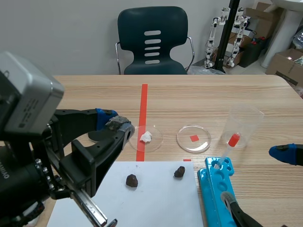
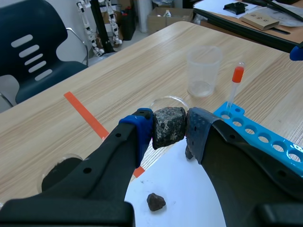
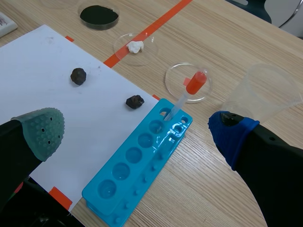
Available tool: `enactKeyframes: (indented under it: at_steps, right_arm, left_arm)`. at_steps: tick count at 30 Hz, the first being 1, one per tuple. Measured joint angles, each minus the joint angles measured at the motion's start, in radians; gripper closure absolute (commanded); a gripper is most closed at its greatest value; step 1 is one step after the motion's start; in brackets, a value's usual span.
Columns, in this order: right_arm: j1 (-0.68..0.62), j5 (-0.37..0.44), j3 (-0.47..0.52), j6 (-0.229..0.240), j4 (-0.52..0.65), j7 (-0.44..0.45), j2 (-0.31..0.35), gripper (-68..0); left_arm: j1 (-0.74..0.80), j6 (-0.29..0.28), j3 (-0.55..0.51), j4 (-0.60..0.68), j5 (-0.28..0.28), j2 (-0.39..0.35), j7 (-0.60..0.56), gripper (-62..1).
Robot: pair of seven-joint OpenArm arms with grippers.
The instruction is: Lower the mineral onto the iron filings and hold still
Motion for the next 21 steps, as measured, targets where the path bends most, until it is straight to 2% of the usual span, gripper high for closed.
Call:
enactKeyframes:
  at_steps: [21]
  right_arm:
    - [0.000, 0.000, 0.000, 0.000, 0.000, 0.000, 0.000, -64.7]
  left_arm:
    - [0.000, 0.000, 0.000, -0.001, 0.010, 0.000, 0.001, -11.5]
